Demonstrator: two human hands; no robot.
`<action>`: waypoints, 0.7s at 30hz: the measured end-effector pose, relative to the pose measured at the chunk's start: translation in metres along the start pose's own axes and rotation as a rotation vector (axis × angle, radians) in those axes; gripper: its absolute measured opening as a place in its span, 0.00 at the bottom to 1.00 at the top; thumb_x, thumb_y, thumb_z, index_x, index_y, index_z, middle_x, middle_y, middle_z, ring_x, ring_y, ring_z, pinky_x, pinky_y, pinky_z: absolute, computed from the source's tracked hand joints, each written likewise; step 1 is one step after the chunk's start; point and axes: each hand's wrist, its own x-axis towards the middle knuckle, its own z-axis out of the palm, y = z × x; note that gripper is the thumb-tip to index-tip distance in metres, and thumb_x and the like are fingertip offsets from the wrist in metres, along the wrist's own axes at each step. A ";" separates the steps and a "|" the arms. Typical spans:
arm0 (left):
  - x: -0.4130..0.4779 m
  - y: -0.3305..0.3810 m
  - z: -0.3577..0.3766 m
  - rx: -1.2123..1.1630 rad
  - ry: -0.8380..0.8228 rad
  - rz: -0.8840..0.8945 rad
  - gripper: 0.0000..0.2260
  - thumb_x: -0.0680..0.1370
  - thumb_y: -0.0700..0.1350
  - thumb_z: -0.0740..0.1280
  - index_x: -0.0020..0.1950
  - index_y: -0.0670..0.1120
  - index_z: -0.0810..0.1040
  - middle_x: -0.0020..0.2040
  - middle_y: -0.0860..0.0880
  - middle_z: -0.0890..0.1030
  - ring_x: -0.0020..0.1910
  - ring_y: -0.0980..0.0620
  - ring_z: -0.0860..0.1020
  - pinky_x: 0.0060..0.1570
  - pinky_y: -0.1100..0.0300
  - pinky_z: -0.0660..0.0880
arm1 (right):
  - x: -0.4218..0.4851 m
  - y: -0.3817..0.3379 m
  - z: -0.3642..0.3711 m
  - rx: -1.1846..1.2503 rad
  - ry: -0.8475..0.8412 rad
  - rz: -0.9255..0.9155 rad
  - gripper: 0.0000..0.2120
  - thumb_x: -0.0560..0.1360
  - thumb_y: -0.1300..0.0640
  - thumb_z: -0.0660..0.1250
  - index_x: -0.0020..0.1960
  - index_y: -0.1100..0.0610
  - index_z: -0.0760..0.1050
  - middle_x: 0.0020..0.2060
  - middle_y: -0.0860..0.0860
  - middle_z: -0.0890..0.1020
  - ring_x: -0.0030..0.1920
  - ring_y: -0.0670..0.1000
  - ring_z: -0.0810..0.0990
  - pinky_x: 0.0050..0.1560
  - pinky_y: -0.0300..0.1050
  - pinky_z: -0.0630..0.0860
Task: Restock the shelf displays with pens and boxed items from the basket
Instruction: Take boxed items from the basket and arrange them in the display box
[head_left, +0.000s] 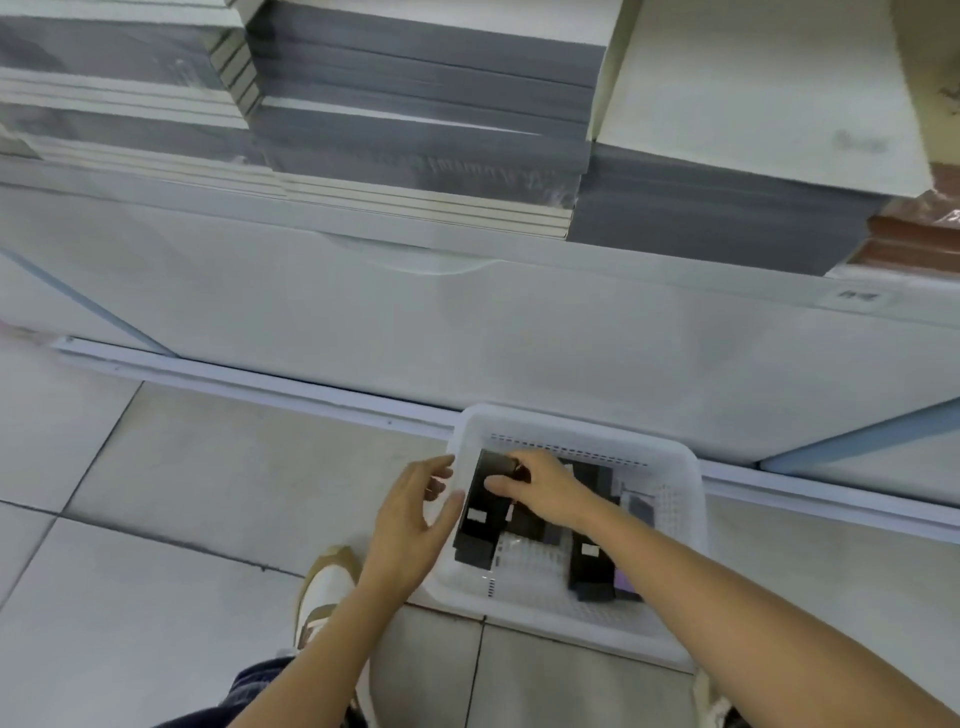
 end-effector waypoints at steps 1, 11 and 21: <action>0.004 0.008 0.000 -0.123 -0.045 -0.089 0.14 0.79 0.51 0.66 0.64 0.51 0.75 0.54 0.55 0.80 0.51 0.59 0.78 0.53 0.63 0.76 | -0.004 -0.006 -0.007 0.037 0.002 -0.012 0.11 0.77 0.49 0.68 0.56 0.52 0.79 0.50 0.46 0.83 0.50 0.42 0.80 0.52 0.39 0.75; 0.019 0.050 -0.031 -0.786 -0.729 -0.513 0.21 0.77 0.50 0.69 0.65 0.40 0.76 0.59 0.38 0.81 0.50 0.43 0.81 0.57 0.48 0.78 | -0.028 -0.071 -0.032 0.332 0.010 -0.173 0.13 0.77 0.56 0.69 0.60 0.57 0.76 0.51 0.53 0.83 0.50 0.46 0.82 0.54 0.41 0.78; 0.008 0.108 -0.084 -0.797 -0.403 -0.353 0.16 0.72 0.48 0.72 0.56 0.41 0.80 0.48 0.39 0.84 0.36 0.49 0.81 0.36 0.59 0.79 | -0.070 -0.151 -0.044 0.121 0.282 -0.443 0.16 0.78 0.63 0.65 0.63 0.49 0.74 0.58 0.49 0.74 0.57 0.47 0.75 0.53 0.35 0.74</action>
